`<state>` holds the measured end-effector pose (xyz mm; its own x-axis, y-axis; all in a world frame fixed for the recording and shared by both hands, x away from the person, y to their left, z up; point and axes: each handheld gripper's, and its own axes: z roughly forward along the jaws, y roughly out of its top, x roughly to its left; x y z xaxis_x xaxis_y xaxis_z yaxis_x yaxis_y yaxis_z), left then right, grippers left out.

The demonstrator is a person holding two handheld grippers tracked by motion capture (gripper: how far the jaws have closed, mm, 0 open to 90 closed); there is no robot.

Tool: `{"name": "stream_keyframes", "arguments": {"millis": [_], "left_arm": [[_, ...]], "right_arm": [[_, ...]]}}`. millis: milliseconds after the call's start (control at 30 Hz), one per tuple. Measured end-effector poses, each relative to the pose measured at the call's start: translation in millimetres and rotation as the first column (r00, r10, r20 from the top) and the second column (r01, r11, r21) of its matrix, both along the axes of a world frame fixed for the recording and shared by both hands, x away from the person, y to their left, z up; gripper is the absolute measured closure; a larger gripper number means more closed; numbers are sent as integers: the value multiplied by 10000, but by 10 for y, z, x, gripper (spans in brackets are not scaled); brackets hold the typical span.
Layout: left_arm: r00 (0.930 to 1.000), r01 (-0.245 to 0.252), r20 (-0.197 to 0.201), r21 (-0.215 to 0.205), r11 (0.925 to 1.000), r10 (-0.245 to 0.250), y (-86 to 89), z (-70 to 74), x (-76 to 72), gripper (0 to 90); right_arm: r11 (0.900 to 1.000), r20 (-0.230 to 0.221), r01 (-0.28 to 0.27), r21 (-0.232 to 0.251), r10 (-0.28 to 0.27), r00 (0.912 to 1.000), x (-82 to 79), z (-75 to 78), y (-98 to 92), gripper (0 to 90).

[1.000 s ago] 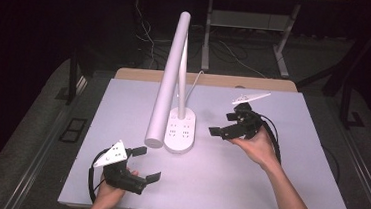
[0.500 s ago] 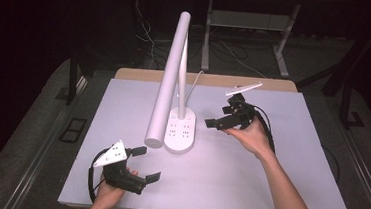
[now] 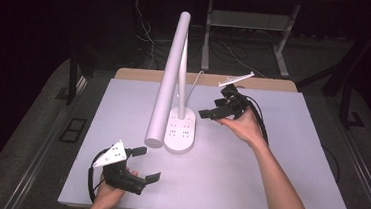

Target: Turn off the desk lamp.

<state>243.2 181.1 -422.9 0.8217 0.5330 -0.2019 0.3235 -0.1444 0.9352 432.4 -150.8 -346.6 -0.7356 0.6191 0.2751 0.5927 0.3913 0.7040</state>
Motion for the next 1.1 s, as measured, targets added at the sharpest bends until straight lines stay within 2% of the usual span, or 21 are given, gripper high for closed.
{"name": "stream_keyframes", "arguments": {"millis": [67, 267, 367, 467, 633, 767, 1100], "left_arm": [[10000, 29, 13, 36, 10000, -29, 1, 0, 1, 0], [10000, 66, 33, 28, 10000, -66, -5, 1, -4, 0], [10000, 75, 32, 44, 10000, -75, -3, 2, -4, 0], [10000, 91, 38, 12, 10000, -91, -1, 3, -2, 0], [9999, 115, 48, 19, 9999, -115, -3, 4, -5, 0], [9999, 114, 37, -5, 9999, -114, -2, 4, -4, 0], [9999, 130, 35, 32, 9999, -130, -14, 5, -6, 0]], "right_arm": [[10000, -41, -36, -30, 36, 10000, 45, 8, 22, 161], [9992, 29, -402, 7, 402, 9992, 175, -19, 126, 293], [9984, -43, -559, 5, 559, 9984, 221, -40, 162, 325], [9981, -119, -559, 250, 562, 9983, 288, -75, 210, 402], [9983, -318, -529, 264, 537, 9980, 374, -189, 251, 540], [9976, -733, -590, 354, 614, 9954, 423, -284, 258, 666], [9970, -992, -536, 564, 590, 9933, 523, -476, 298, 899]]}}
